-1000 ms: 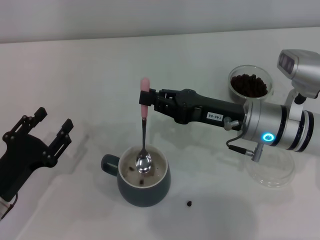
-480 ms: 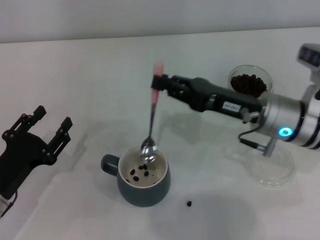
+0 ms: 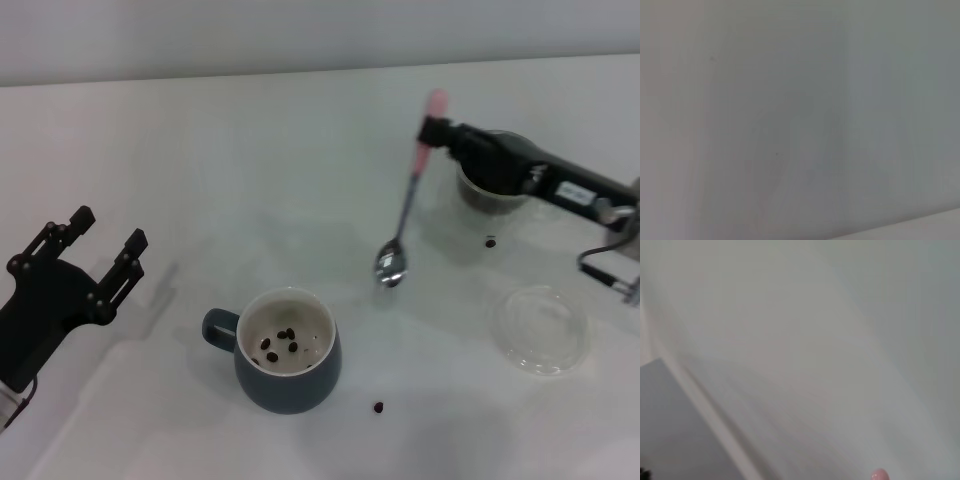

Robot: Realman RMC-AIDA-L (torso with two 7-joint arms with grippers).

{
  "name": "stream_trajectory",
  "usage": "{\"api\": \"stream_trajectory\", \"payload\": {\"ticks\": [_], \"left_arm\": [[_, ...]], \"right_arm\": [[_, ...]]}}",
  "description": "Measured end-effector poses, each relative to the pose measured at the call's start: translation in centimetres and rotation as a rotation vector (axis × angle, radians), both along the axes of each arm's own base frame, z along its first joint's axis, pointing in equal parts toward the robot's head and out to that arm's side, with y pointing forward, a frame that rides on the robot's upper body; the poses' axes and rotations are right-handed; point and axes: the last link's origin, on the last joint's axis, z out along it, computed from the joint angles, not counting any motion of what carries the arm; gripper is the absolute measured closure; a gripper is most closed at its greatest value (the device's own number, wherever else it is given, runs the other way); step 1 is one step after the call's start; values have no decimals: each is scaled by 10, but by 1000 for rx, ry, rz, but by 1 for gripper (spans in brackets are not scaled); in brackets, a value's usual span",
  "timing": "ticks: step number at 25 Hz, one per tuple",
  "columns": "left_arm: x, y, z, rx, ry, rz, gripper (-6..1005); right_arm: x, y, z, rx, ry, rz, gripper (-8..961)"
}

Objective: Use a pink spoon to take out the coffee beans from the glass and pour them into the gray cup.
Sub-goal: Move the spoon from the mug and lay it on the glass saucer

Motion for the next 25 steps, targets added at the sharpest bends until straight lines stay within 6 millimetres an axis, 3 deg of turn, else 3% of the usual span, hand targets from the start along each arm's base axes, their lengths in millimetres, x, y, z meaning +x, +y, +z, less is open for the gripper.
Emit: {"api": "stream_trajectory", "payload": {"ticks": [10, 18, 25], "left_arm": [[-1, 2, 1, 2, 6, 3, 348], [0, 5, 2, 3, 11, -2, 348], [-1, 6, 5, 14, 8, 4, 347]], "right_arm": [[54, -22, 47, 51, -61, -177, 814], [89, -43, 56, 48, -117, -320, 814], [104, -52, 53, 29, -151, -397, 814]]}}
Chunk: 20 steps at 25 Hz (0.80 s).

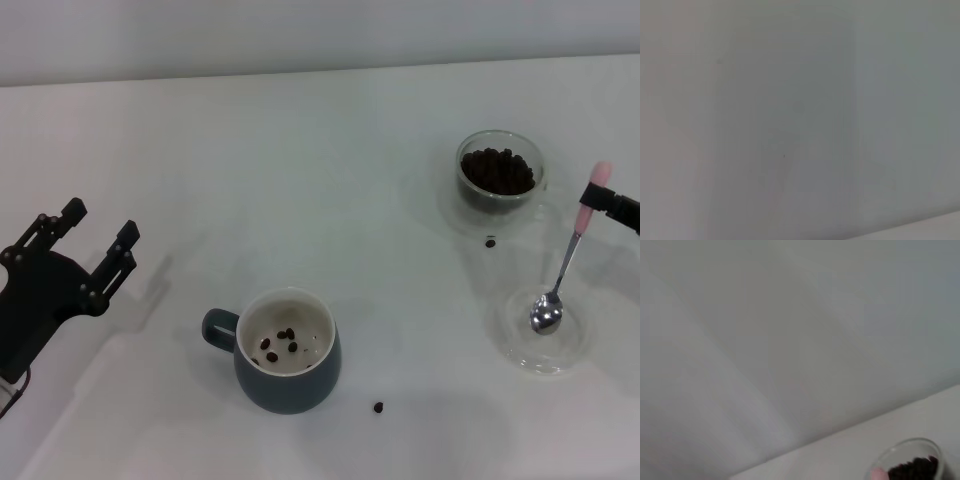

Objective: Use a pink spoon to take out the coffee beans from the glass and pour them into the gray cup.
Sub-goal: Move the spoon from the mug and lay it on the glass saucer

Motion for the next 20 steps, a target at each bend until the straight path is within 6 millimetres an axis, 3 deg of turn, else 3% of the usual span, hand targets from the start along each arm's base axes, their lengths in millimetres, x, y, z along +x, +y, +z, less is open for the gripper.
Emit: {"api": "stream_trajectory", "payload": {"ticks": [20], "left_arm": [[-1, 0, 1, 2, 3, 4, 347]], "right_arm": [[13, -2, -22, -59, 22, -145, 813]]}}
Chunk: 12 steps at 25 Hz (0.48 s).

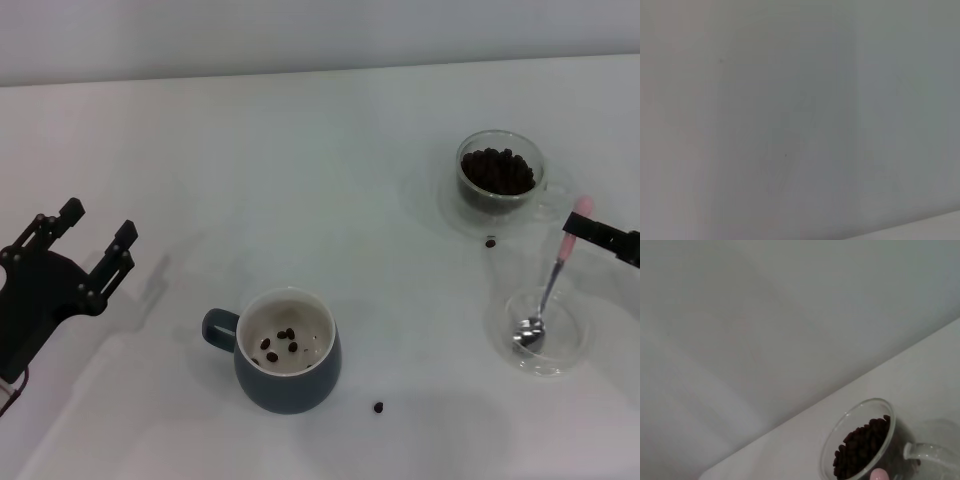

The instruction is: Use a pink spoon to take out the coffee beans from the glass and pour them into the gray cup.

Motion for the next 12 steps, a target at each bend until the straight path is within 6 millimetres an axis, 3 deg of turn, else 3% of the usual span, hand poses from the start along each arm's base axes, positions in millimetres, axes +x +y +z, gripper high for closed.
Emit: {"api": "stream_trajectory", "payload": {"ticks": [5, 8, 12], "left_arm": [[0, 1, 0, 1, 1, 0, 347], [0, 1, 0, 1, 1, -1, 347], [0, 1, 1, 5, 0, 2, 347]], "right_arm": [[3, 0, -5, 0, -10, -29, 815], [4, 1, -6, -5, -16, -41, 740], [5, 2, -6, -4, -15, -48, 739]]}}
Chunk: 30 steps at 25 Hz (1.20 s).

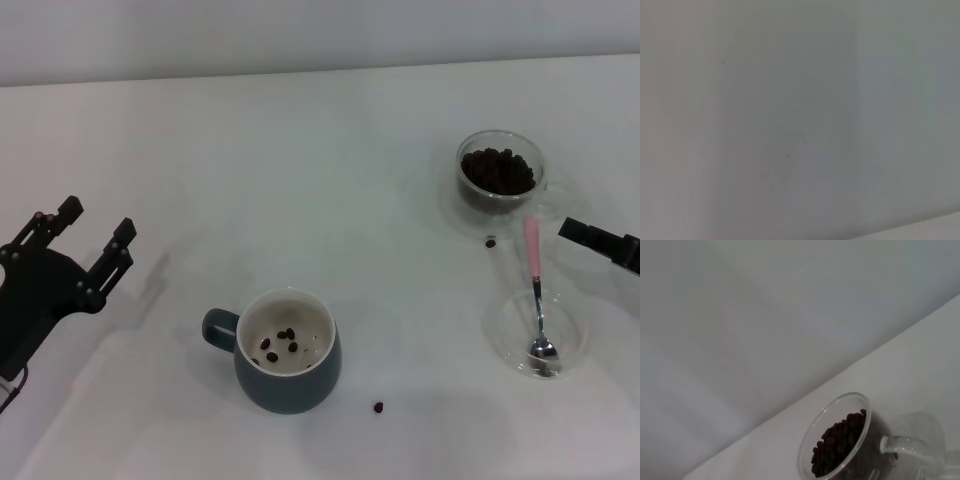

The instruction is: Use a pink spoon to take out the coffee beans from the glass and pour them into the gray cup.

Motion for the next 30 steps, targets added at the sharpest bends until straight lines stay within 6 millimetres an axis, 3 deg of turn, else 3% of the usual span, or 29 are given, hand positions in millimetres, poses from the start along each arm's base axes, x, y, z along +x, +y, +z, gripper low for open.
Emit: {"api": "stream_trajectory", "payload": {"ticks": [9, 18, 26, 30], "left_arm": [[-2, 2, 4, 23, -7, 17, 347], [-8, 11, 16, 91, -17, 61, 348], [-13, 20, 32, 197, -61, 118, 348], [-17, 23, 40, 247, -83, 151, 348]], "right_arm": [[-4, 8, 11, 66, 20, 18, 739], [-10, 26, 46, 244, -34, 93, 735], [2, 48, 79, 471, -176, 40, 732], [11, 62, 82, 512, -284, -26, 714]]}}
